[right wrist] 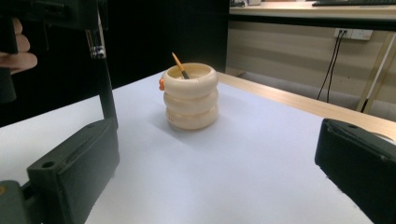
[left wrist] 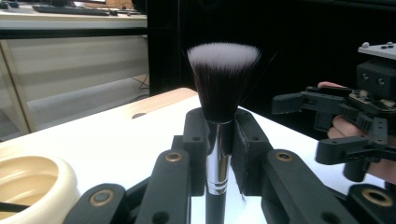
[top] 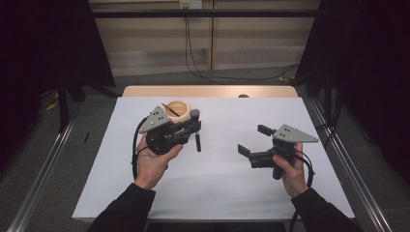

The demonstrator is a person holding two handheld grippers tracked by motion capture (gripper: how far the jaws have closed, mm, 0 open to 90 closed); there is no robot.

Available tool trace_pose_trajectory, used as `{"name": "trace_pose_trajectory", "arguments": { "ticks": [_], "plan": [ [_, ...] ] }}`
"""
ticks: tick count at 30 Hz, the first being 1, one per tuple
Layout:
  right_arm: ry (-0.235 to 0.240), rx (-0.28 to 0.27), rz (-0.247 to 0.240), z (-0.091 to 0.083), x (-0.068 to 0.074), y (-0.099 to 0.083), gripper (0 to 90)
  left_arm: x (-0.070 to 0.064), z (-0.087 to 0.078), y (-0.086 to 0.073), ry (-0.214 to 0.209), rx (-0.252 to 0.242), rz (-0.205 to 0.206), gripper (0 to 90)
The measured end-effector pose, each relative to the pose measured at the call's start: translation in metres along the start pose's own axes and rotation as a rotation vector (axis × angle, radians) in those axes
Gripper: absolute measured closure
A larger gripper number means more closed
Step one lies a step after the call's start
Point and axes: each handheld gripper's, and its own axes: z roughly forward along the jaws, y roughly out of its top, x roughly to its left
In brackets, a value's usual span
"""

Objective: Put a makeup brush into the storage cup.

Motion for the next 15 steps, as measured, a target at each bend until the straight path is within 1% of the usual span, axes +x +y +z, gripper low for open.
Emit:
{"name": "trace_pose_trajectory", "arguments": {
  "ticks": [1, 2, 3, 4, 5, 6, 7, 8, 9, 10, 11, 12, 13, 14, 15],
  "plan": [
    [-0.016, -0.023, -0.002, -0.001, 0.000, -0.002, 0.8, 0.002, -0.001, 0.001, 0.001, 0.002, 0.007, 77.4],
    [-0.039, -0.057, -0.005, -0.002, 0.000, -0.005, 1.8, 0.004, -0.002, 0.002, -0.002, 0.000, 0.010, 77.5],
    [-0.044, -0.039, -0.006, -0.002, -0.001, -0.006, 1.1, 0.005, -0.003, 0.002, 0.002, -0.002, 0.005, 77.5],
    [-0.040, -0.032, 0.020, -0.003, -0.002, -0.008, 1.0, 0.006, -0.003, 0.003, 0.007, -0.006, -0.001, 77.5],
    [-0.035, -0.041, 0.052, -0.005, -0.003, -0.009, 1.4, 0.007, -0.004, 0.003, 0.010, -0.004, -0.001, 77.5],
    [-0.038, -0.048, 0.057, -0.007, -0.003, -0.009, 1.4, 0.009, -0.005, 0.004, 0.012, -0.003, 0.004, 77.5],
    [-0.044, -0.044, 0.040, -0.008, -0.002, -0.009, 1.3, 0.010, -0.005, 0.004, 0.013, -0.003, 0.004, 77.5],
    [-0.047, -0.047, 0.045, -0.011, -0.001, -0.010, 1.4, 0.010, -0.006, 0.005, 0.029, 0.002, 0.010, 77.5],
    [-0.040, -0.046, 0.058, -0.012, -0.001, -0.011, 1.4, 0.010, -0.006, 0.006, 0.029, 0.009, 0.018, 77.5],
    [-0.039, -0.042, 0.065, -0.013, -0.001, -0.012, 1.4, 0.012, -0.006, 0.006, 0.018, 0.008, 0.016, 77.5],
    [-0.048, -0.038, 0.058, -0.015, 0.000, -0.014, 1.4, 0.012, -0.007, 0.007, 0.026, 0.005, 0.010, 77.5],
    [-0.056, -0.035, 0.046, -0.017, 0.001, -0.016, 1.4, 0.014, -0.007, 0.007, 0.021, 0.003, 0.015, 77.4],
    [-0.060, -0.027, 0.043, -0.019, 0.000, -0.018, 1.4, 0.014, -0.007, 0.009, 0.035, 0.004, 0.012, 77.4],
    [-0.068, -0.024, 0.045, -0.021, -0.001, -0.020, 1.4, 0.016, -0.007, 0.009, 0.027, -0.001, 0.012, 77.4],
    [-0.075, -0.027, 0.045, -0.023, -0.002, -0.021, 1.7, 0.016, -0.007, 0.010, 0.038, -0.003, 0.008, 77.5]
  ]
}}
